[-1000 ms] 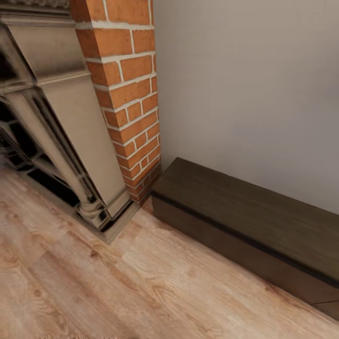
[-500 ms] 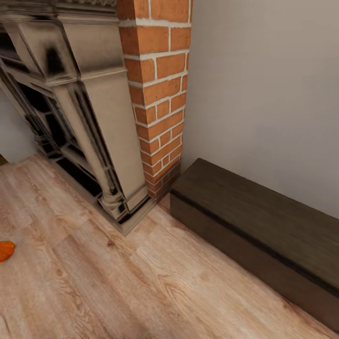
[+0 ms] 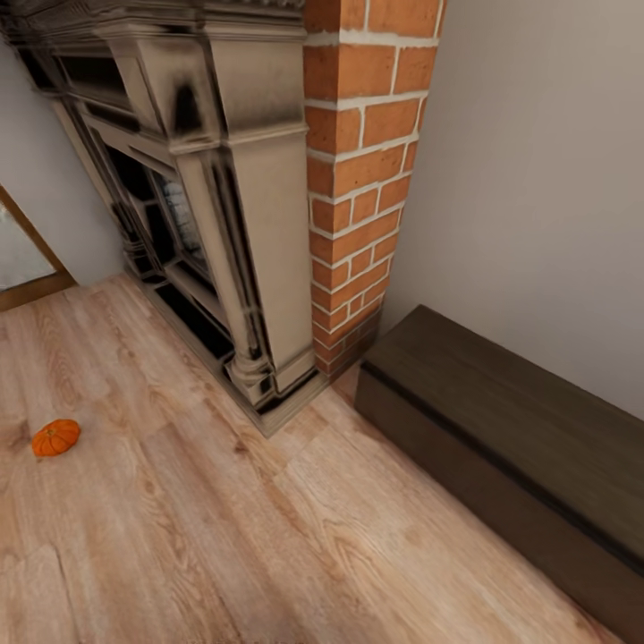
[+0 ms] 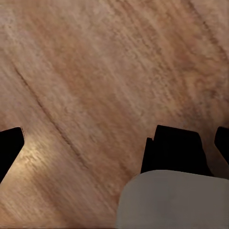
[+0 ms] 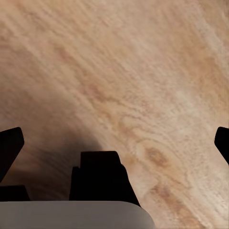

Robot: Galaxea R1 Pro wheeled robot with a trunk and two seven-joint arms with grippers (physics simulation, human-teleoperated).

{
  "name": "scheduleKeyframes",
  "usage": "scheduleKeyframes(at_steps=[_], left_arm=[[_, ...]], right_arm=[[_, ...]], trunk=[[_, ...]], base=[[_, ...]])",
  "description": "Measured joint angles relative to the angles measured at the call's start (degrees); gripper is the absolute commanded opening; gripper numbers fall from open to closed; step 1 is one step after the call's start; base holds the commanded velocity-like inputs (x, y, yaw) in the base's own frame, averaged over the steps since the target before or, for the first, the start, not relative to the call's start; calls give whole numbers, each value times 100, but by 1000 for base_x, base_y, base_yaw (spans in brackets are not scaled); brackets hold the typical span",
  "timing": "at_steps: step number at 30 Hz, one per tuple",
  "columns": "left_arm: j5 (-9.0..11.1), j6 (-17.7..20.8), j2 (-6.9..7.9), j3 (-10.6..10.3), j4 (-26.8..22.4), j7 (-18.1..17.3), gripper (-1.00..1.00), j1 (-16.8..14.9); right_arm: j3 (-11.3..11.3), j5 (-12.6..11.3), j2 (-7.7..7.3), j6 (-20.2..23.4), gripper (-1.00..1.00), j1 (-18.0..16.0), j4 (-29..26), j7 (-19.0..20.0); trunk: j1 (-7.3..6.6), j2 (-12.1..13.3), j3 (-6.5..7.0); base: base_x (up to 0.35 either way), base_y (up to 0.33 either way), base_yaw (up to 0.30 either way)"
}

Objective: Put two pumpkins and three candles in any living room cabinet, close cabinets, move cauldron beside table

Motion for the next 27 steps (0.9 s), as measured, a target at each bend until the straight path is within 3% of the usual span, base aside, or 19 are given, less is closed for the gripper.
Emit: scheduleKeyframes(at_steps=[27], left_arm=[[0,0,0,0,0,0,100,0]], right_arm=[[-1,0,1,1,100,33,0,0]], trunk=[[0,0,-68]], base=[[0,0,286]])
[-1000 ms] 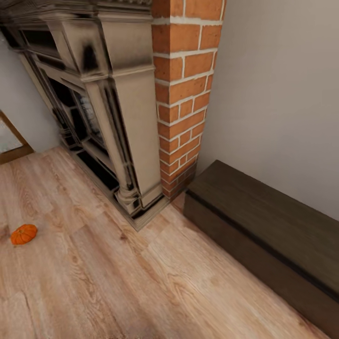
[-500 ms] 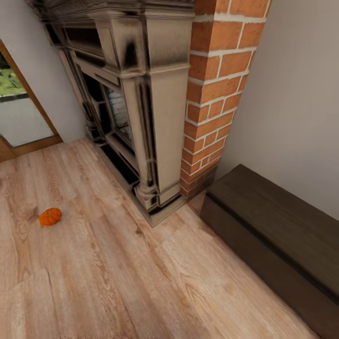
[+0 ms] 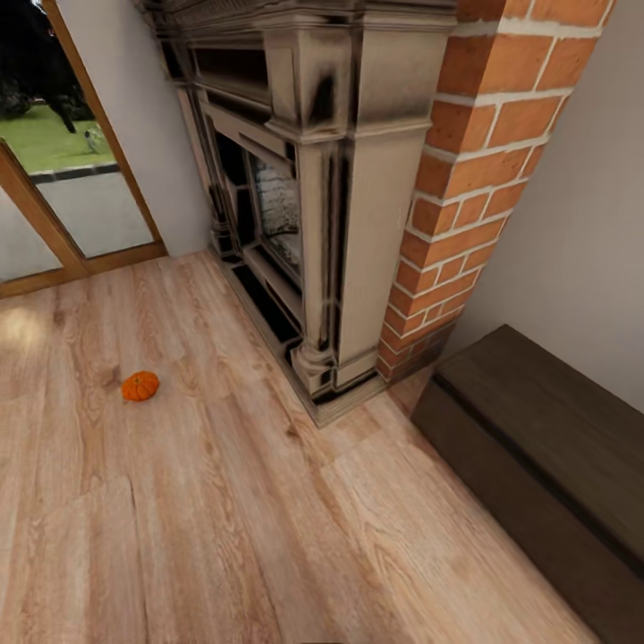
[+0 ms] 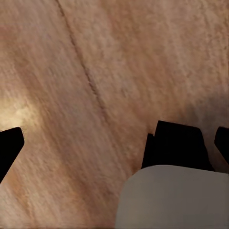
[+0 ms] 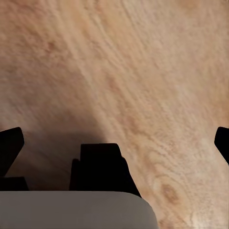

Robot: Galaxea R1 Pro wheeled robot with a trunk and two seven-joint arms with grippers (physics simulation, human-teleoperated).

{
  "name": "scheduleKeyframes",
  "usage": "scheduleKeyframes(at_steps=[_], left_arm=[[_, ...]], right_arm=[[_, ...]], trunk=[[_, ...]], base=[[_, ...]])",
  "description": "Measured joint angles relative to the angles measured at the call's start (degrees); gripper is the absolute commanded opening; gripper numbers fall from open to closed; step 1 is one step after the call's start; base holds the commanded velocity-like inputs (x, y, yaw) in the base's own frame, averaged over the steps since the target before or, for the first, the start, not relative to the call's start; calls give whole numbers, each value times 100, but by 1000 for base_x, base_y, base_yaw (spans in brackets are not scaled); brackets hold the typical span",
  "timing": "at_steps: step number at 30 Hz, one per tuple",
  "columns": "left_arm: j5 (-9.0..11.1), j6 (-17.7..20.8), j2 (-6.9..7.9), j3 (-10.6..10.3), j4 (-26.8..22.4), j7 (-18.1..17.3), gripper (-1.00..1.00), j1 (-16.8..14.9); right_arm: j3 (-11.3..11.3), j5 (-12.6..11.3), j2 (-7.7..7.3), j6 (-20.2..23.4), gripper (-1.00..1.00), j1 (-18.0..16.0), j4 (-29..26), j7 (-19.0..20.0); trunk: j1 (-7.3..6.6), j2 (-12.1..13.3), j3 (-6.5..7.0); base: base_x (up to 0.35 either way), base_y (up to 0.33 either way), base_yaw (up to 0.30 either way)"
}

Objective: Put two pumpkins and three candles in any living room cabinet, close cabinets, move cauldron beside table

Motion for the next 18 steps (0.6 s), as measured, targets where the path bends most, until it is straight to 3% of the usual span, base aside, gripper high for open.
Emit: scheduleKeyframes(at_steps=[4,9,18], left_arm=[[-7,4,-8,-2,-4,7,100,0],[-6,1,-245,8,-11,-3,100,2],[0,8,-118,11,-9,-7,100,102]], right_arm=[[-3,2,-14,-1,100,0,0,0],[-3,-1,-18,5,100,1,0,0],[-3,-1,-17,7,100,9,0,0]], trunk=[[0,0,-10],[0,0,-23],[0,0,-45]], base=[[0,0,286],[0,0,286],[0,0,286]])
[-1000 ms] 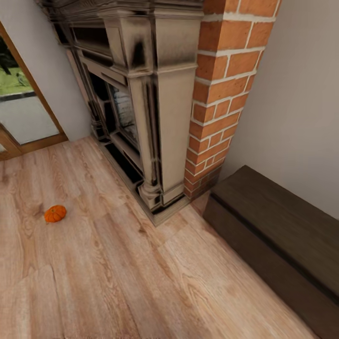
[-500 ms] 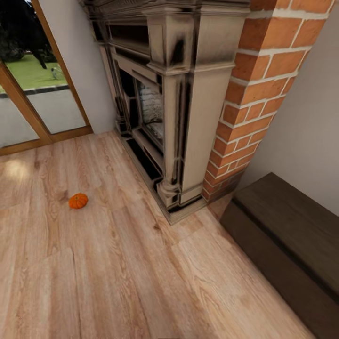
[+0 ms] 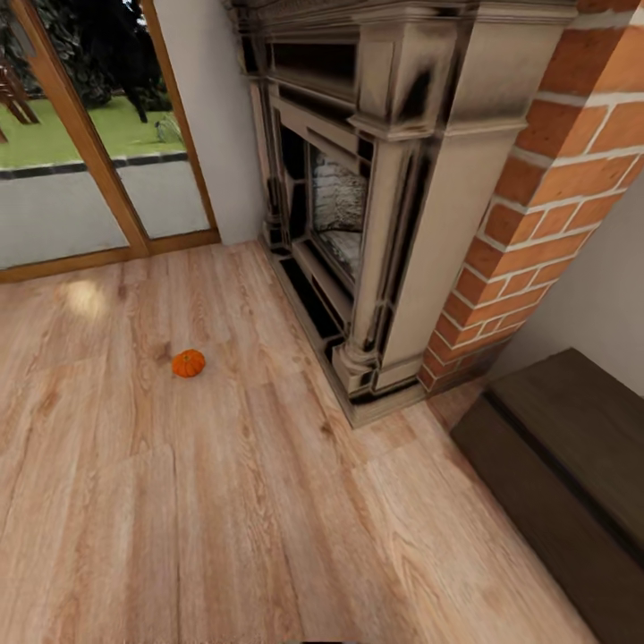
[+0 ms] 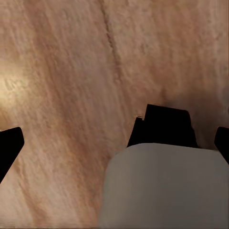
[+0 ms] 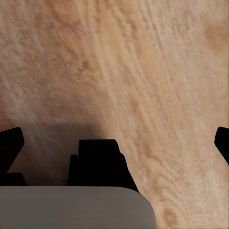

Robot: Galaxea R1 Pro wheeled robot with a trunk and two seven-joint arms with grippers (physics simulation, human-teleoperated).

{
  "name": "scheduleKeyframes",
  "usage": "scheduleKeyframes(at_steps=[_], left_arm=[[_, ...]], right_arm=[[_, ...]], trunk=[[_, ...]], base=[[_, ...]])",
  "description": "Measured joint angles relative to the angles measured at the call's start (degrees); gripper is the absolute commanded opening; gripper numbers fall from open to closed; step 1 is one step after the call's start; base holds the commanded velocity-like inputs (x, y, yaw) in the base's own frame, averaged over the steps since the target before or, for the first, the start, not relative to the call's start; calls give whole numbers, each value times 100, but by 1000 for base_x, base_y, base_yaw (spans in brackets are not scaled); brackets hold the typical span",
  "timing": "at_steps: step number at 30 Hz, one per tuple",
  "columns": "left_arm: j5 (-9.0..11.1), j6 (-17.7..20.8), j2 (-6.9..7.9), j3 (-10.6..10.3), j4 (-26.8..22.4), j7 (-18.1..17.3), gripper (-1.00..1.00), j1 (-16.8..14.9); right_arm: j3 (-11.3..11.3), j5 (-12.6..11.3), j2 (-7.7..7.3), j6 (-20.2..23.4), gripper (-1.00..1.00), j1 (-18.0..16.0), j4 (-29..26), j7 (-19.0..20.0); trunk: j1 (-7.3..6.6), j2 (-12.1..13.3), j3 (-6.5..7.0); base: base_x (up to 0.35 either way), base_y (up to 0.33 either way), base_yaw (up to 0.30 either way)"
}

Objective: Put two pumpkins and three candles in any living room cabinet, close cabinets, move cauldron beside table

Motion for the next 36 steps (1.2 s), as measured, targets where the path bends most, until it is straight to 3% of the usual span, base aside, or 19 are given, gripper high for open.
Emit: scheduleKeyframes(at_steps=[11,16,36], left_arm=[[0,-8,-84,6,-2,-2,100,4],[6,-2,-264,5,0,-1,100,4],[9,1,-277,6,0,-1,100,4]], right_arm=[[3,8,-9,15,100,0,0,4],[4,8,-2,54,100,0,0,0],[8,9,2,47,100,0,-9,19]], trunk=[[0,0,-28],[0,0,-41],[0,0,-66]], base=[[0,0,286],[0,0,286],[0,0,221]])
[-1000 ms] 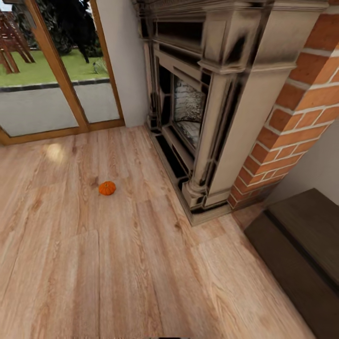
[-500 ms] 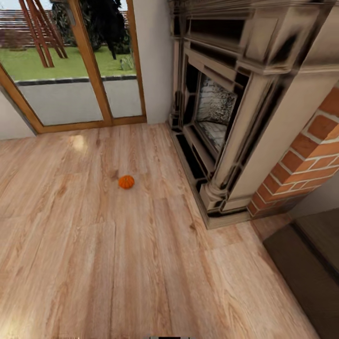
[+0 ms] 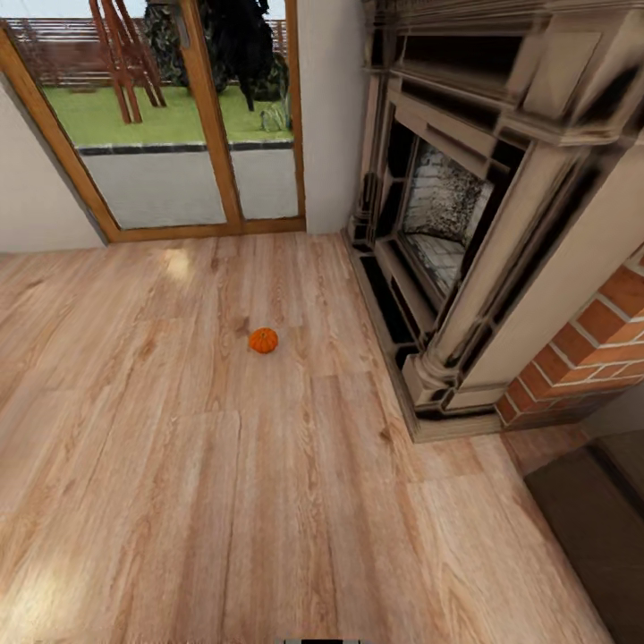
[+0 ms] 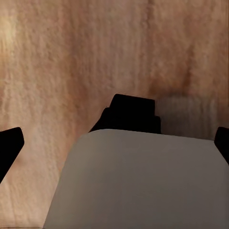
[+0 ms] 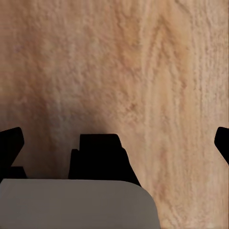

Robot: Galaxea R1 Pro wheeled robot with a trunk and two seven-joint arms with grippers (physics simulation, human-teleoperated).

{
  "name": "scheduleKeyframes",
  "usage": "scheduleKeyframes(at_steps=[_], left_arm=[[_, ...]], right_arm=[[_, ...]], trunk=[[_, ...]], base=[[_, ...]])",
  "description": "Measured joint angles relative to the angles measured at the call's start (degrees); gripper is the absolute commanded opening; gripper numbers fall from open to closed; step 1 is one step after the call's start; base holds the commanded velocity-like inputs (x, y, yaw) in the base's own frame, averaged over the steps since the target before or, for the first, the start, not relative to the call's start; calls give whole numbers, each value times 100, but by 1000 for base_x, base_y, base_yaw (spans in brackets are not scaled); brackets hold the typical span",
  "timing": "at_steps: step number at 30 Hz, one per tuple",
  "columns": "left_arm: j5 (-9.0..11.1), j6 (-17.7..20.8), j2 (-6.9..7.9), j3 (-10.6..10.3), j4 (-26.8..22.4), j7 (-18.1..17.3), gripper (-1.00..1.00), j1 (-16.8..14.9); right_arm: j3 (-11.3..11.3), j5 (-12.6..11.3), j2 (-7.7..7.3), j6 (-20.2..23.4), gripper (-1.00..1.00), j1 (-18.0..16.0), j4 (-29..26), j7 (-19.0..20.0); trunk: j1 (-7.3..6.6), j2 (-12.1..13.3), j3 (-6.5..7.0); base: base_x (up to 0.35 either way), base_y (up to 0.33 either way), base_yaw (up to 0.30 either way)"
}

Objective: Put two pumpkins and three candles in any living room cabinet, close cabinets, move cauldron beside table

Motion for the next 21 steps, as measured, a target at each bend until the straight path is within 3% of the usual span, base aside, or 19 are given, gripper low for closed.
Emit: scheduleKeyframes(at_steps=[13,21], left_arm=[[-2,0,-1,0,-5,6,100,0],[0,0,42,1,-6,16,100,-1]], right_arm=[[0,0,6,2,100,0,0,-2],[1,0,14,4,100,0,0,-2]], trunk=[[0,0,0],[0,0,0]], base=[[4,0,287],[191,0,264]])
